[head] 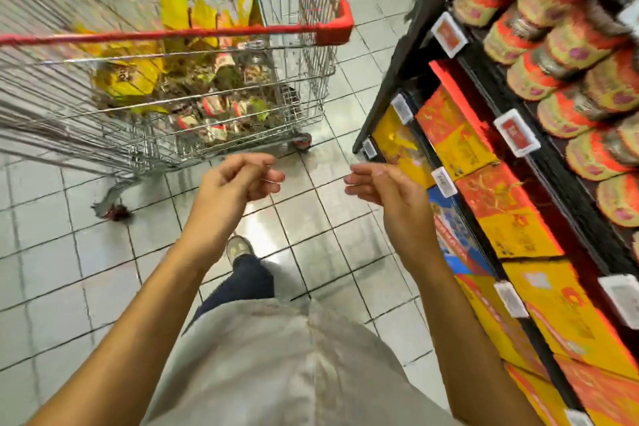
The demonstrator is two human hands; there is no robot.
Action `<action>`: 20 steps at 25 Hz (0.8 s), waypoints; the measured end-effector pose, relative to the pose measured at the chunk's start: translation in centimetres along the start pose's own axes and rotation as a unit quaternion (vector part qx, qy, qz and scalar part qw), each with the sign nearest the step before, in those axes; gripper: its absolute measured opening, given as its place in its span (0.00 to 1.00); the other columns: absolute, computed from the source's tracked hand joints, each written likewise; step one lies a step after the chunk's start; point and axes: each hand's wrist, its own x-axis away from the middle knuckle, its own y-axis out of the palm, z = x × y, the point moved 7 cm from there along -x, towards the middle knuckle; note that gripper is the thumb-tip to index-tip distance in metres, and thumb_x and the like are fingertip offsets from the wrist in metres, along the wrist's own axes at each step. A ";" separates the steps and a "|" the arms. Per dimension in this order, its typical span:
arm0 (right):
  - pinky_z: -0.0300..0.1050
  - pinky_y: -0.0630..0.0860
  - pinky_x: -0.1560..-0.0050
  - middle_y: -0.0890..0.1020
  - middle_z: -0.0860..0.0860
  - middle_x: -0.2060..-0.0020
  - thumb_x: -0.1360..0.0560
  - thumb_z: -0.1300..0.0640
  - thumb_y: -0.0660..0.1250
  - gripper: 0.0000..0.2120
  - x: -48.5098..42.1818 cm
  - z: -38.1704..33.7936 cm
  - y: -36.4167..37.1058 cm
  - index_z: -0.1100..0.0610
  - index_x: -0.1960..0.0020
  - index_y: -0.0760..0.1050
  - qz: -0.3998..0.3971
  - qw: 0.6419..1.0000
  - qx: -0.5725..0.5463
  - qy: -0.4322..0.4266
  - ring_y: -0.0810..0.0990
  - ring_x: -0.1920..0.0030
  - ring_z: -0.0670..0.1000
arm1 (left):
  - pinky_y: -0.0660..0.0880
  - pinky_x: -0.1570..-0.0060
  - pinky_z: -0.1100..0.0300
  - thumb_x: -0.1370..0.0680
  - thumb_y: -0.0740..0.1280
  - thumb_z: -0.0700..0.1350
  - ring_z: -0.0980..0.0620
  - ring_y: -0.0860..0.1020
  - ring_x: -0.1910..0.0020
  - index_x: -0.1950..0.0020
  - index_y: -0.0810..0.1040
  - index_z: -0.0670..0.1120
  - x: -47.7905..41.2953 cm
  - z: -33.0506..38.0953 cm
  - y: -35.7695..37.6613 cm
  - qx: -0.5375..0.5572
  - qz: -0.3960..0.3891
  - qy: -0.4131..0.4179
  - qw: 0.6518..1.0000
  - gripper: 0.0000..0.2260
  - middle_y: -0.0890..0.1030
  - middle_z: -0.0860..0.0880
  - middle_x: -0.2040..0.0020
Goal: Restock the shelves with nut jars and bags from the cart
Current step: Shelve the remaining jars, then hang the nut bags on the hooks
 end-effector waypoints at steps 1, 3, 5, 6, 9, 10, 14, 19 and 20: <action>0.31 0.75 0.58 0.82 0.50 0.60 0.24 0.57 0.55 0.12 -1.6 -0.5 2.3 0.55 0.53 0.77 -0.025 1.000 0.004 -0.012 0.82 0.60 0.43 | 0.78 0.56 0.64 0.20 0.57 0.36 0.57 0.80 0.67 0.54 0.78 0.45 -0.8 0.4 -1.8 0.005 0.011 0.001 1.000 0.11 0.83 0.52 0.67; 0.31 0.74 0.57 0.83 0.49 0.59 0.24 0.56 0.55 0.12 -5.1 -1.0 7.4 0.53 0.53 0.78 -0.063 0.998 0.009 -0.022 0.83 0.59 0.44 | 0.78 0.56 0.64 0.20 0.58 0.36 0.57 0.80 0.67 0.55 0.78 0.45 -2.9 1.4 -6.3 0.015 0.029 0.001 0.999 0.11 0.83 0.52 0.67; 0.32 0.75 0.56 0.84 0.47 0.60 0.24 0.55 0.56 0.12 -8.3 -1.4 11.9 0.50 0.54 0.78 -0.076 0.997 0.014 -0.023 0.83 0.58 0.46 | 0.78 0.58 0.66 0.20 0.59 0.36 0.56 0.81 0.67 0.55 0.79 0.45 -5.5 2.7 -10.8 0.020 0.045 -0.005 0.999 0.11 0.83 0.51 0.67; 0.33 0.75 0.56 0.84 0.47 0.61 0.24 0.54 0.56 0.12 -9.9 -1.7 13.9 0.49 0.54 0.79 -0.073 0.997 0.011 -0.024 0.83 0.58 0.46 | 0.78 0.59 0.67 0.21 0.59 0.36 0.56 0.81 0.66 0.54 0.79 0.45 -6.9 3.6 -12.9 0.019 0.049 -0.008 0.999 0.10 0.83 0.51 0.66; 0.34 0.76 0.55 0.85 0.45 0.60 0.24 0.51 0.57 0.11 -14.4 -3.1 18.8 0.49 0.53 0.79 -0.071 0.997 -0.005 -0.032 0.83 0.57 0.47 | 0.77 0.60 0.68 0.21 0.60 0.37 0.56 0.81 0.66 0.55 0.80 0.46 -11.8 6.7 -18.4 0.018 0.057 0.003 0.998 0.11 0.84 0.51 0.66; 0.35 0.76 0.54 0.85 0.45 0.59 0.24 0.50 0.58 0.11 -15.6 -3.8 20.0 0.49 0.53 0.79 -0.073 0.997 -0.007 -0.035 0.83 0.56 0.47 | 0.77 0.62 0.69 0.21 0.60 0.37 0.57 0.81 0.66 0.55 0.80 0.46 -13.4 7.7 -19.8 0.024 0.064 0.006 0.998 0.10 0.84 0.52 0.66; 0.36 0.77 0.54 0.84 0.44 0.60 0.25 0.47 0.58 0.11 -23.9 -6.2 23.1 0.48 0.53 0.79 -0.081 0.996 0.020 -0.038 0.82 0.57 0.45 | 0.77 0.62 0.68 0.21 0.59 0.37 0.57 0.81 0.68 0.55 0.79 0.45 -21.7 11.2 -23.7 0.050 0.092 0.013 0.994 0.10 0.84 0.52 0.67; 0.38 0.70 0.61 0.81 0.42 0.58 0.20 0.52 0.58 0.10 -38.6 -3.1 25.8 0.51 0.51 0.78 -0.139 0.949 0.277 0.053 0.79 0.58 0.45 | 0.79 0.62 0.67 0.21 0.60 0.36 0.58 0.80 0.71 0.58 0.79 0.45 -32.7 10.7 -23.7 0.032 0.063 -0.054 0.996 0.11 0.83 0.51 0.70; 0.39 0.68 0.59 0.80 0.47 0.54 0.20 0.52 0.57 0.12 -41.7 -1.3 26.9 0.55 0.47 0.78 -0.179 0.913 0.360 0.071 0.78 0.55 0.48 | 0.79 0.63 0.67 0.21 0.60 0.36 0.59 0.80 0.72 0.58 0.78 0.44 -35.2 9.7 -23.5 0.030 0.057 -0.082 0.995 0.10 0.83 0.52 0.71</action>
